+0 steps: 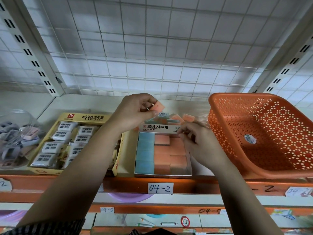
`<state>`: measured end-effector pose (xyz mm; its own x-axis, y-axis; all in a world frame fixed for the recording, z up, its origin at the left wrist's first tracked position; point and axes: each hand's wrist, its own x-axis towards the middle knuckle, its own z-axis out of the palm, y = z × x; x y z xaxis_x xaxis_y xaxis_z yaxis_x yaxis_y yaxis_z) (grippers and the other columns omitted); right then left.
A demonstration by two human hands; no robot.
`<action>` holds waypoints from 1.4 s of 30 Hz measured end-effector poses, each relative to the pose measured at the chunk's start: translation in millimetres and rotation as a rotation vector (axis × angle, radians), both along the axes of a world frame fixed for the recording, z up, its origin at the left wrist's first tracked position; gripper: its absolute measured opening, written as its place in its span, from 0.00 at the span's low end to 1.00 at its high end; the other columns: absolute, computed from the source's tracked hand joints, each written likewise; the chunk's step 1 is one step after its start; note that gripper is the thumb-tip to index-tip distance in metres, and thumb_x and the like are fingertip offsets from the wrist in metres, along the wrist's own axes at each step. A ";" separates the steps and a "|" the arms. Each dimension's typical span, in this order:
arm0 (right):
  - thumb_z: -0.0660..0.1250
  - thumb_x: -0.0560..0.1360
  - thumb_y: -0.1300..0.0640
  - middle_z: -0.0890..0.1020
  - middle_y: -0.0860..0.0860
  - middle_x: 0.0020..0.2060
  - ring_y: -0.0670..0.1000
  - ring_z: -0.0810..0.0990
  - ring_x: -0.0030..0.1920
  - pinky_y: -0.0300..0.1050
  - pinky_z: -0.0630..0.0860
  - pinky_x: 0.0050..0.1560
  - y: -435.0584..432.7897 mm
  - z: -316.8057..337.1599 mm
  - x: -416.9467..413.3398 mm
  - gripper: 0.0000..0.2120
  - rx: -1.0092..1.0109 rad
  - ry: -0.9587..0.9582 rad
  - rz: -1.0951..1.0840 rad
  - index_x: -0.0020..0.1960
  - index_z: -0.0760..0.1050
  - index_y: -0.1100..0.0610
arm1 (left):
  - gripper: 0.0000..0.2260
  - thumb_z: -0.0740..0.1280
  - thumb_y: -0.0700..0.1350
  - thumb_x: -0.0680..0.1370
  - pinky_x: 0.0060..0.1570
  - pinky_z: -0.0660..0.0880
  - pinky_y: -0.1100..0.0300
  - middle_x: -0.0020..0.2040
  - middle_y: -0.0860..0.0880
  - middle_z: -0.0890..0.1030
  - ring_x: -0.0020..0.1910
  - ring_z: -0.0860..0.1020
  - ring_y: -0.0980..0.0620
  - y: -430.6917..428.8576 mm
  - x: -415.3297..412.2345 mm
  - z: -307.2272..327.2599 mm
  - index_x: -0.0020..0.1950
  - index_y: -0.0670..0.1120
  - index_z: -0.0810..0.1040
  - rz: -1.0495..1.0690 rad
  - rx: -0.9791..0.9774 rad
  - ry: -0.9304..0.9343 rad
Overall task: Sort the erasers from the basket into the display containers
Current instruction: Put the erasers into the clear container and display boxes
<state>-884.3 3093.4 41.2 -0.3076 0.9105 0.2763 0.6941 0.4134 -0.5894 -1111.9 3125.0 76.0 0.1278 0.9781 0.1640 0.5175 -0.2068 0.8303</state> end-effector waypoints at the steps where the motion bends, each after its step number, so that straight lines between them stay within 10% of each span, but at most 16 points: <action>1: 0.70 0.73 0.65 0.79 0.49 0.43 0.46 0.76 0.38 0.33 0.71 0.40 4.9 -3.2 0.6 0.04 0.048 0.014 -0.022 0.46 0.80 0.58 | 0.13 0.74 0.39 0.73 0.48 0.79 0.51 0.43 0.49 0.81 0.45 0.82 0.48 -2.8 0.8 5.4 0.55 0.51 0.81 -0.045 -0.023 -0.033; 7: 0.70 0.70 0.68 0.81 0.52 0.38 0.47 0.76 0.35 0.26 0.66 0.38 27.1 -20.5 0.2 0.04 0.174 0.086 -0.063 0.43 0.80 0.62 | 0.18 0.74 0.38 0.73 0.50 0.76 0.58 0.48 0.48 0.79 0.44 0.83 0.49 -20.8 9.1 25.6 0.59 0.53 0.80 -0.288 -0.150 -0.080; 12: 0.65 0.72 0.60 0.83 0.52 0.39 0.49 0.80 0.40 0.42 0.74 0.42 30.6 -34.8 2.8 0.06 0.078 0.289 -0.032 0.46 0.79 0.61 | 0.15 0.75 0.37 0.72 0.45 0.77 0.62 0.51 0.47 0.78 0.43 0.84 0.52 -31.8 17.9 20.4 0.55 0.49 0.80 -0.392 -0.219 -0.041; 25: 0.65 0.73 0.62 0.80 0.48 0.38 0.41 0.78 0.39 0.36 0.72 0.42 31.2 -36.6 4.4 0.07 0.056 0.431 0.059 0.45 0.79 0.65 | 0.11 0.77 0.42 0.70 0.38 0.69 0.75 0.39 0.59 0.81 0.36 0.76 0.68 -47.5 62.1 -7.3 0.51 0.49 0.85 -0.560 -0.262 0.364; 42: 0.64 0.73 0.63 0.81 0.50 0.39 0.49 0.80 0.41 0.41 0.73 0.43 31.9 -39.8 4.6 0.05 0.044 0.440 0.049 0.45 0.78 0.62 | 0.04 0.76 0.45 0.70 0.38 0.67 0.67 0.38 0.60 0.79 0.37 0.73 0.70 -42.1 72.2 -15.4 0.42 0.49 0.83 -0.573 -0.178 0.491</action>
<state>-879.7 3125.3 1.4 -0.1941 0.8823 0.4289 0.3599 0.4708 -0.8055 -1039.7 3082.9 60.6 0.6393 0.7436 -0.1958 0.6873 -0.4385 0.5790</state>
